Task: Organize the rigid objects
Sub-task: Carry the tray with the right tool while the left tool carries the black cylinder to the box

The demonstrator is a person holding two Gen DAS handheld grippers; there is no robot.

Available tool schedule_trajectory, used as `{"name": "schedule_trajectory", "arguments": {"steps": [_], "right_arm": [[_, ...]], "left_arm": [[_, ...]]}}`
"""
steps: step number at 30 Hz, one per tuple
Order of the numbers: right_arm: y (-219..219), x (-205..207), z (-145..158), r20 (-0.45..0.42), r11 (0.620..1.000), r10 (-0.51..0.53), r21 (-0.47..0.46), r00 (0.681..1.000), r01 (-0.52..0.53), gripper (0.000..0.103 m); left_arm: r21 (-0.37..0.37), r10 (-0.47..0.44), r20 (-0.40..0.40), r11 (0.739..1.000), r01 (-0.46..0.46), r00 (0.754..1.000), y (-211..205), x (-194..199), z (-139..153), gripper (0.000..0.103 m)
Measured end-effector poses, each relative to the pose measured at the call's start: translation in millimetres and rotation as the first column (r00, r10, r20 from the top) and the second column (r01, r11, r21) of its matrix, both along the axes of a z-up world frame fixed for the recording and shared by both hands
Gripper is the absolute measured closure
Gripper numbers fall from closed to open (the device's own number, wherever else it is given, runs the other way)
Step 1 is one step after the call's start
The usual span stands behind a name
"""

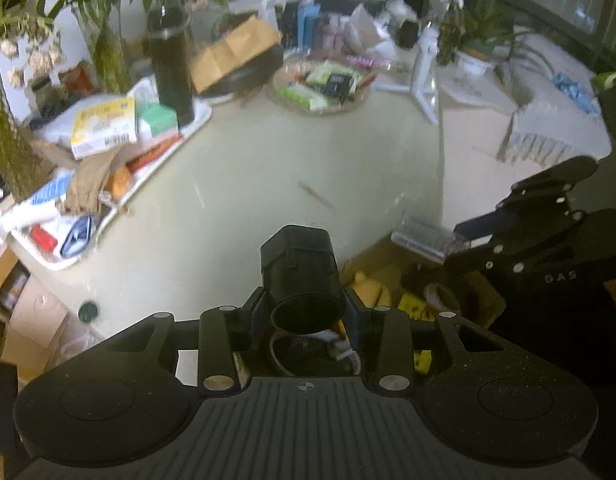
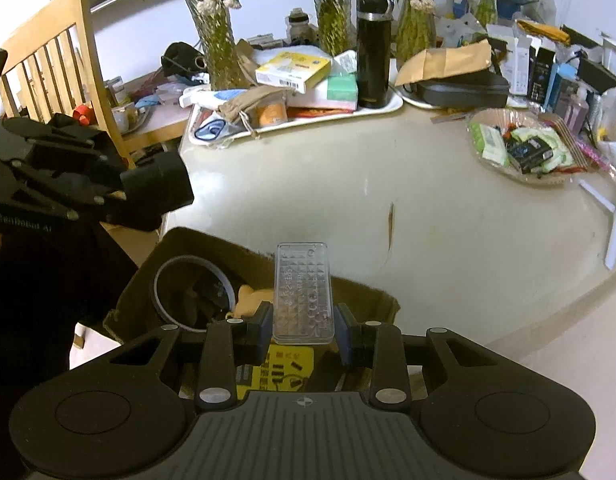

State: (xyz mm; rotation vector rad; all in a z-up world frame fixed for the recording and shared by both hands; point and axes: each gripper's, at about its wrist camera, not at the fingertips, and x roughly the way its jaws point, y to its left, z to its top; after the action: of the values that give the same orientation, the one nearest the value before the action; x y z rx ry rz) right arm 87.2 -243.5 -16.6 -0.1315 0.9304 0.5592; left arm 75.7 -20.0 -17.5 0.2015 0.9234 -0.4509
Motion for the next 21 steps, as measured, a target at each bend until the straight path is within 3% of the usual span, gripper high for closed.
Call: {"name": "schedule_trajectory", "arguments": {"steps": [10,21], "right_arm": [[3.3,-4.8,-13.9,-0.060,0.999,-0.050,-0.005,0.997,0.050,0.068],[15.0,-2.2,-22.4,-0.118,0.996,-0.091,-0.029,0.989,0.088,0.067]], "left_arm": [[0.061,0.024,-0.095,0.998,-0.018,0.995,-14.1,4.4,-20.6,0.065],[0.079,0.058,-0.182,0.996,-0.044,0.982,-23.8,12.3,-34.7,0.065]]}}
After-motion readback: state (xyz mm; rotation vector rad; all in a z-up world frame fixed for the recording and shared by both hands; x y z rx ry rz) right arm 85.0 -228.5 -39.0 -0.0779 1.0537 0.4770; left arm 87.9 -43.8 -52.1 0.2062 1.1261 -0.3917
